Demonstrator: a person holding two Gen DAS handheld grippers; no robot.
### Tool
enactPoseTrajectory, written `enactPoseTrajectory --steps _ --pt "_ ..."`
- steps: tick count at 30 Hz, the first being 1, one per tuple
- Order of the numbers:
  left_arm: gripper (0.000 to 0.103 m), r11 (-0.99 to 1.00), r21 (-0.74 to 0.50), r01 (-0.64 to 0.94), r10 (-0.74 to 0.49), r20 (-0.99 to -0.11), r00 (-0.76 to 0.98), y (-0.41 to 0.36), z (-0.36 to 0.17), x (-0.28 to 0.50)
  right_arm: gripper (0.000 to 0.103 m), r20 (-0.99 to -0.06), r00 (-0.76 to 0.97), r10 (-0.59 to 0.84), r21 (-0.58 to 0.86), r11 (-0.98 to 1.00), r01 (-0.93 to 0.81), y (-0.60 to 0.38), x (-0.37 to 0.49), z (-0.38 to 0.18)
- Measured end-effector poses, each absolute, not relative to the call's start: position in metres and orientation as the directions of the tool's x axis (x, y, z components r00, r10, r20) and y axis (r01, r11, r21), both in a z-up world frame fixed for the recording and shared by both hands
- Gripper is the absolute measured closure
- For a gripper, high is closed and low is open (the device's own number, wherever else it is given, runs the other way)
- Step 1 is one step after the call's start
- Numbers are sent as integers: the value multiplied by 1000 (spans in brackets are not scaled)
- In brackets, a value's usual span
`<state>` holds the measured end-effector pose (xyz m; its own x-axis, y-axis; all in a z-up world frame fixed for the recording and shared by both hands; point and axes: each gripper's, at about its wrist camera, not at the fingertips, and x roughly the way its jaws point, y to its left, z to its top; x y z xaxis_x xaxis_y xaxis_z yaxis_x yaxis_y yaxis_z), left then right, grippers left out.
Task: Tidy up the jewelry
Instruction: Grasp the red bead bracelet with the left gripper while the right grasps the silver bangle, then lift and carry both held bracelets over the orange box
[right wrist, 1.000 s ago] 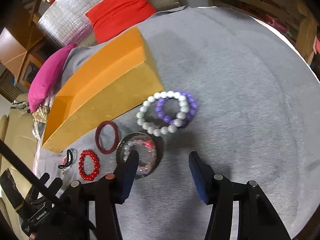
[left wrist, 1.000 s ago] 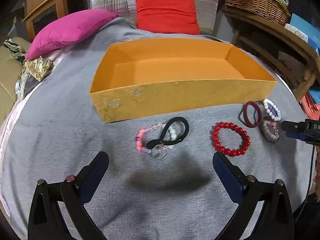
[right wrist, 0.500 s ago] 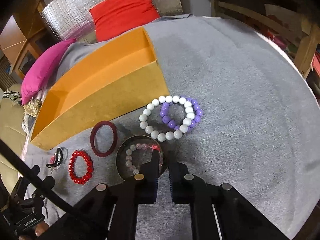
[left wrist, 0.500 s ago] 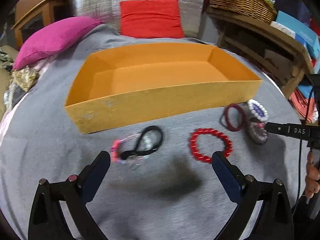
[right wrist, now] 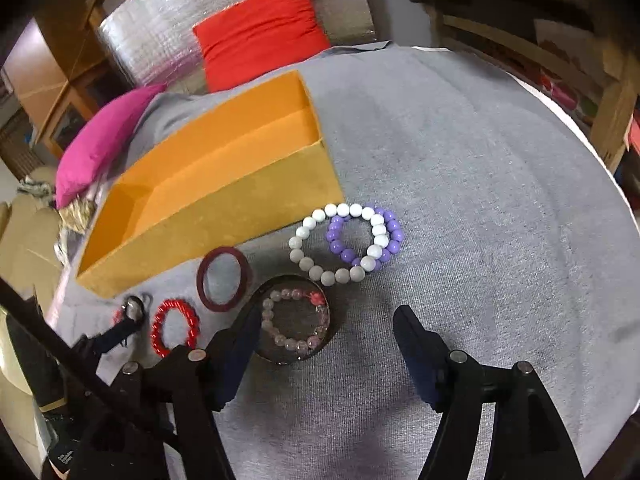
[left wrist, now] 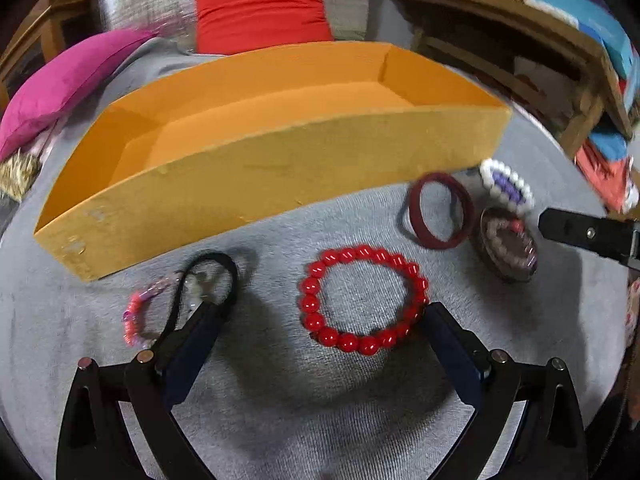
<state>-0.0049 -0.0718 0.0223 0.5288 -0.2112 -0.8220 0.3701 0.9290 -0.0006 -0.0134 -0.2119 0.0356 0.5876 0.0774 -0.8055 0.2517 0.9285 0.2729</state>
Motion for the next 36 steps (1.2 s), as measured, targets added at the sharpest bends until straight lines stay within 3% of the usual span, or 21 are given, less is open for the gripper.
enactPoseTrajectory --steps 2,6,7,10,13,16,17,18,28,36 --pt "6 928 -1 372 -217 -813 541 -72 21 -6 30 -813 573 102 280 931 232 -208 -12 34" --pt "53 911 -14 412 -263 -789 555 -67 28 -12 30 -829 551 94 240 950 200 -193 -6 28" --pt "60 907 -1 421 -261 -785 561 -67 29 -14 30 -834 545 89 229 954 195 -189 -4 26" --pt "75 900 -16 435 -281 -784 553 -60 30 -15 26 -851 521 64 191 962 194 -179 2 18" --pt "84 895 -26 445 -295 -783 548 -54 33 -17 23 -850 526 0 106 979 172 -164 6 16" --pt "90 890 -21 455 -301 -777 553 -50 36 -25 25 -845 530 -73 21 985 169 -152 8 12" --pt "91 888 -20 459 -303 -776 553 -51 36 -26 36 -833 546 -92 5 985 174 -150 7 13" --pt "92 886 -21 463 -307 -776 552 -53 37 -25 39 -826 555 -97 1 985 173 -149 6 13" --pt "93 870 8 494 -328 -738 590 -54 53 -38 40 -790 601 -120 23 974 224 -148 -17 12" --pt "93 874 27 486 -330 -701 633 -44 69 -47 40 -721 690 -59 149 960 237 -154 -50 32"
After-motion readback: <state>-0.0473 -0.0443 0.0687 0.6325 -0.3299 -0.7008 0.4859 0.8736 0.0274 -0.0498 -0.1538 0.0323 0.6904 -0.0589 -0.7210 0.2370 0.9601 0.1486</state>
